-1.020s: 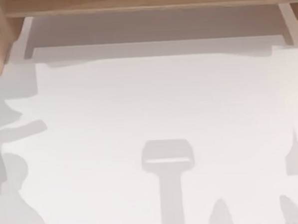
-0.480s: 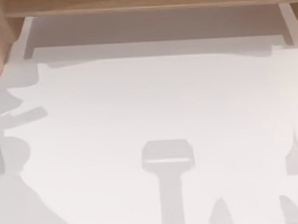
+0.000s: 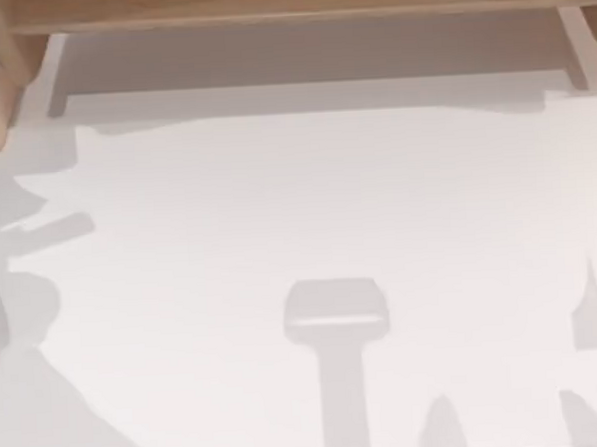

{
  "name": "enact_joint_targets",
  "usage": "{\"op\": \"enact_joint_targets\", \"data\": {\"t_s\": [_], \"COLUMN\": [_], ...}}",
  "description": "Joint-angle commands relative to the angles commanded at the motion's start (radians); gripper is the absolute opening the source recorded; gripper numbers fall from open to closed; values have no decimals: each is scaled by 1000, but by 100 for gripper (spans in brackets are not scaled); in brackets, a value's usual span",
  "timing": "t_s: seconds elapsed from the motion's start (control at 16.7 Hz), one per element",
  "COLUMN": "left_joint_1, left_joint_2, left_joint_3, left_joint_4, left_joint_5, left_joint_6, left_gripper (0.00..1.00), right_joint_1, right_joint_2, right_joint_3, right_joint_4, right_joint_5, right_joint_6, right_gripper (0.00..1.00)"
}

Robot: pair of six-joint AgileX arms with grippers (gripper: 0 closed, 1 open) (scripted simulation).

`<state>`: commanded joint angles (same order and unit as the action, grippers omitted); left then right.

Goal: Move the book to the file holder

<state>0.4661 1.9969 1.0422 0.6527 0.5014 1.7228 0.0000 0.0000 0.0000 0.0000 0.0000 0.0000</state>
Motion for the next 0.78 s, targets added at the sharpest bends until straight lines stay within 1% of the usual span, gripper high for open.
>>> {"op": "enact_joint_targets", "data": {"t_s": [0.42, 0.48, 0.78], "left_joint_1": [0, 0, 0], "left_joint_2": [0, 0, 0], "left_joint_3": [0, 0, 0], "left_joint_4": [0, 0, 0], "left_joint_5": [0, 0, 0], "left_joint_6": [0, 0, 0], "left_gripper": [98, 100, 100], "right_joint_1": [0, 0, 0], "right_joint_2": [0, 0, 0], "right_joint_3": [0, 0, 0], "right_joint_4": [0, 0, 0], "right_joint_5": [0, 0, 0], "right_joint_6": [0, 0, 0], "right_gripper": [100, 100, 100]}}
